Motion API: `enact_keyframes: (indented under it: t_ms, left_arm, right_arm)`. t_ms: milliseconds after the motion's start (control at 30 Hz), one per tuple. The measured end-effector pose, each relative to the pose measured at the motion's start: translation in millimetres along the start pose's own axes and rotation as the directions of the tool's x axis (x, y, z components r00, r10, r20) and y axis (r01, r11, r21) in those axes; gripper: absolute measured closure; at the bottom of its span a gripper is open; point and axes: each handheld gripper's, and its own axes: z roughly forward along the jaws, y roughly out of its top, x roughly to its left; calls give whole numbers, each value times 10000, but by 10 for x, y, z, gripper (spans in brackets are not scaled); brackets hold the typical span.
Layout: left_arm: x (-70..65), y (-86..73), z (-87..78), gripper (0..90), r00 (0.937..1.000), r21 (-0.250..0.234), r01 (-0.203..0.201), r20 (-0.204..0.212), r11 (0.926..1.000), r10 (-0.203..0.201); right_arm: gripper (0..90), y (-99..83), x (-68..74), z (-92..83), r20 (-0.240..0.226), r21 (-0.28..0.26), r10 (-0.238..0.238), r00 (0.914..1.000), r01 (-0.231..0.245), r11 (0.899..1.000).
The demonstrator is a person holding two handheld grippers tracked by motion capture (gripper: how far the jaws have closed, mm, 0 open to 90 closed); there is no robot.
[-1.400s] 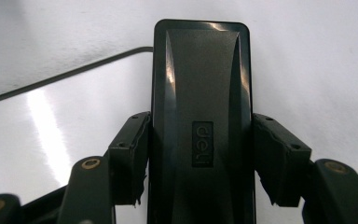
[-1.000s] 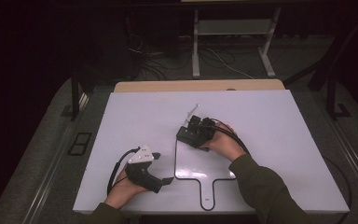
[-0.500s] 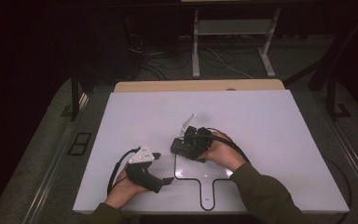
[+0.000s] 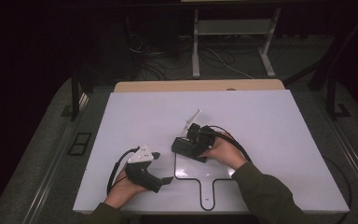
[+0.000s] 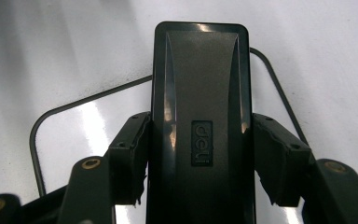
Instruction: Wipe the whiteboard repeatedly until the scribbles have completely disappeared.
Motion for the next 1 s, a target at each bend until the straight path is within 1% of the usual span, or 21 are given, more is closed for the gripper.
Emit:
enact_keyframes:
  t_ms: [233, 500, 633, 733, 833, 1000]
  left_arm:
    - [12, -1, -7, 0, 10000, -30, 2, -27, 10000, -3]
    - [17, -13, -5, 0, 9999, -87, 99, -11, 9999, -99]
    - [21, -29, 0, 0, 10000, -24, -5, -16, 10000, 5]
    - [14, -44, 2, 0, 10000, 34, -54, -2, 10000, 54]
    - [5, -59, 1, 0, 10000, 63, -59, 17, 10000, 59]
    - [19, -72, -5, 0, 10000, -35, 76, -36, 10000, -76]
  right_arm:
    - [394, -21, -64, -79, -134, -199, 270, 9995, -273, 9994]
    - [394, -40, -148, -154, -93, -389, 570, 9983, -573, 9976]
    - [393, -44, -196, -184, -46, -414, 732, 9973, -733, 9965]
    - [393, -42, -233, -209, -38, -485, 747, 9972, -748, 9960]
    - [393, -32, -268, -247, -18, -529, 908, 9959, -907, 9945]
    - [393, -8, -331, -312, 72, -632, 1090, 9940, -1083, 9921]
